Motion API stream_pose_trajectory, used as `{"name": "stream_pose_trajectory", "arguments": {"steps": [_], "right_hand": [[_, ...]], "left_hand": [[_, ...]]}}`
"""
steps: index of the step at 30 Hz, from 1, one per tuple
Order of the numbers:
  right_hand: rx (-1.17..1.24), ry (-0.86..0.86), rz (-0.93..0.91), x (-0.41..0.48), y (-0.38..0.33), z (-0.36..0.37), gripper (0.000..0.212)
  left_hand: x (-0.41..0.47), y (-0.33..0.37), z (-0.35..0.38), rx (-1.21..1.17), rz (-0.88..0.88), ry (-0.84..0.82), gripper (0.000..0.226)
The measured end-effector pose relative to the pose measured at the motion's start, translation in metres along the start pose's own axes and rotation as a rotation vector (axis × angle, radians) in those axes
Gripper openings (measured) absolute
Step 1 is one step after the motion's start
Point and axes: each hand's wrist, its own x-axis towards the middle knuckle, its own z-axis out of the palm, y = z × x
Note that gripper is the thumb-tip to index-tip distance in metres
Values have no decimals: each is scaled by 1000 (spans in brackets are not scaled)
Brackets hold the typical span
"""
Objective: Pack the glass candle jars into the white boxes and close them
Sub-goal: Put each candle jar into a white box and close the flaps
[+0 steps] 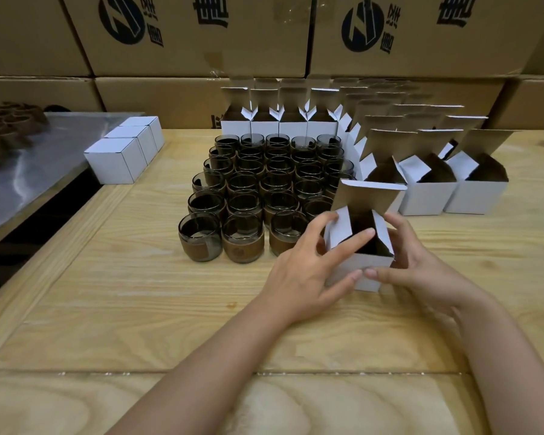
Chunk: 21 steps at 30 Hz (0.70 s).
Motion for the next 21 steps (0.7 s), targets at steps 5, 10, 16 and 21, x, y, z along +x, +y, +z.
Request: {"name": "stream_pose_trajectory", "arguments": {"steps": [5, 10, 16, 21], "right_hand": [[115, 177, -38, 7, 7, 10, 57], [219, 243, -104, 10, 7, 13, 27], [240, 400, -154, 4, 9, 10, 53], [352, 434, -238, 2, 8, 2, 62]], "left_hand": [[0, 1, 3, -32, -47, -24, 52], [-1, 5, 2, -43, -82, -35, 56], [-1, 7, 1, -10, -75, 7, 53], [0, 13, 7, -185, -283, -25, 52]]}}
